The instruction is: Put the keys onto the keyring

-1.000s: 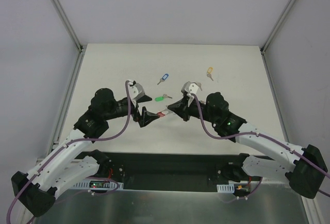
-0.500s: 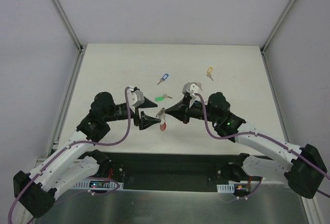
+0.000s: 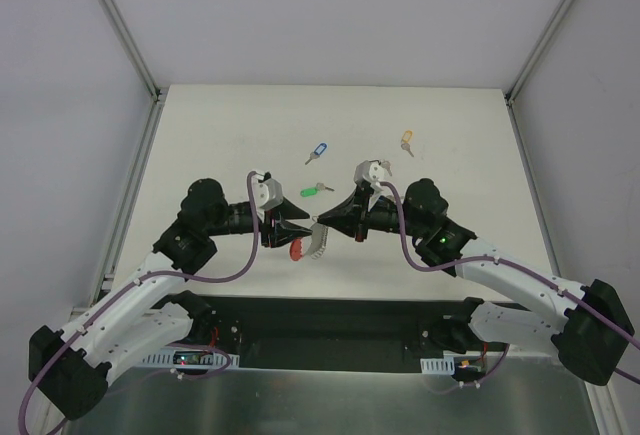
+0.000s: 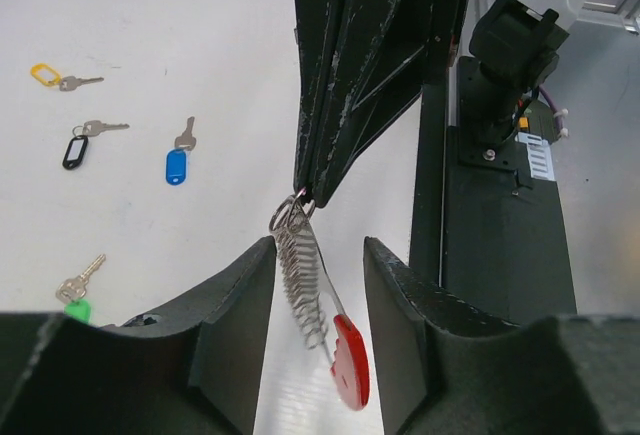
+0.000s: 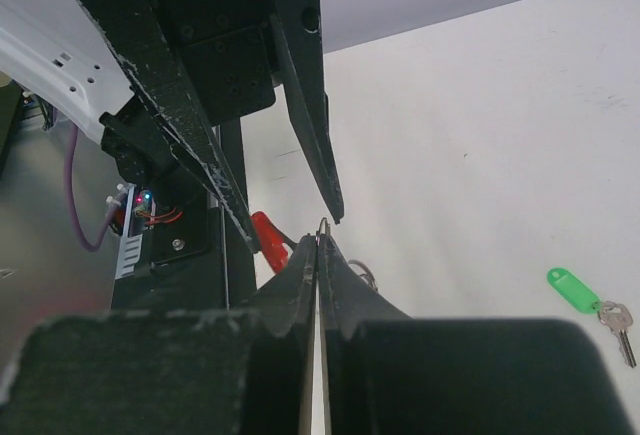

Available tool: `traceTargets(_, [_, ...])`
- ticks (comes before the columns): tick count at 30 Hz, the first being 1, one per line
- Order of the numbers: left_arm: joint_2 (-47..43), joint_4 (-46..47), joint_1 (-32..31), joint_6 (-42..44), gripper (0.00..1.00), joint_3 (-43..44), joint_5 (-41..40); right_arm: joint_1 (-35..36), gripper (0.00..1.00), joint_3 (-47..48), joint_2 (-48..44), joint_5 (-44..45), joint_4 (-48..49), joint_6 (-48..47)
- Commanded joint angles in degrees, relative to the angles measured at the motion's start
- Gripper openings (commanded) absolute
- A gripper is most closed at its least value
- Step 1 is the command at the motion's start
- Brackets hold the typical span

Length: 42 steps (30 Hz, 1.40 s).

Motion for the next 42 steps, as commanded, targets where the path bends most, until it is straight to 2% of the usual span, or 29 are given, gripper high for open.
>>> traceTargets(1, [0.03, 4.95, 0.56, -0.48, 0.39, -0.68, 1.82, -0.15, 0.01, -0.05, -0.52, -2.93, 5.96, 0.7])
traceTargets(17, [1.7, 5.65, 1.0, -1.8, 0.24, -0.6, 2.0, -0.24, 0.01, -0.05, -0.61, -4.59, 6.4, 0.96])
traceTargets(27, [3.55, 6.53, 0.91, -2.15, 0.15, -0.33, 4.9, -0.15, 0.01, -0.14, -0.53, -5.21, 6.57, 1.14])
traceTargets(37, [3.55, 7.85, 0.91, -2.24, 0.14, -0.51, 6.92, -0.15, 0.01, -0.14, 0.27, -5.39, 7.01, 1.14])
traceTargets(42, [3.46, 8.12, 0.91, -3.91, 0.11, -0.51, 7.8, -0.24, 0.01, 0.12, 0.7, -5.83, 7.36, 1.57])
